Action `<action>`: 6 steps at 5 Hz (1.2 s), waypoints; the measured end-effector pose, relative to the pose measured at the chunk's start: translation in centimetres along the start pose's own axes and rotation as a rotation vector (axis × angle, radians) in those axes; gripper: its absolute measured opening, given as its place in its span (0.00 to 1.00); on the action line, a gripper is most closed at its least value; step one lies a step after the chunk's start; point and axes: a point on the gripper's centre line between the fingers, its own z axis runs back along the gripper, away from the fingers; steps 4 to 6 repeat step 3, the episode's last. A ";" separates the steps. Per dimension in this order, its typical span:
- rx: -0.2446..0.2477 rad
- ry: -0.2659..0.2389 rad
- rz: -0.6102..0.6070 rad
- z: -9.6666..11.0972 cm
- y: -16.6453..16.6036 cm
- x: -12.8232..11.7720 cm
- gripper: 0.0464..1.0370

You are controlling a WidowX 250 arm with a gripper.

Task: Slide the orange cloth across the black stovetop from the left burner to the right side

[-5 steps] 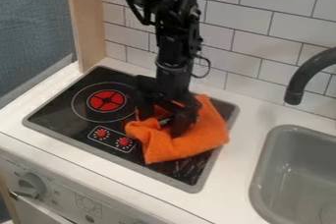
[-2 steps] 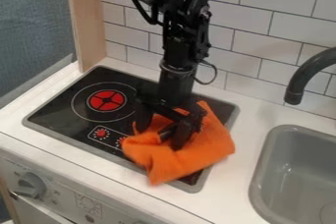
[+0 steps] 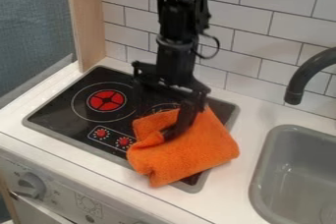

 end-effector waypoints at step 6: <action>-0.013 -0.098 -0.031 3.1 0.7 -1.1 0.96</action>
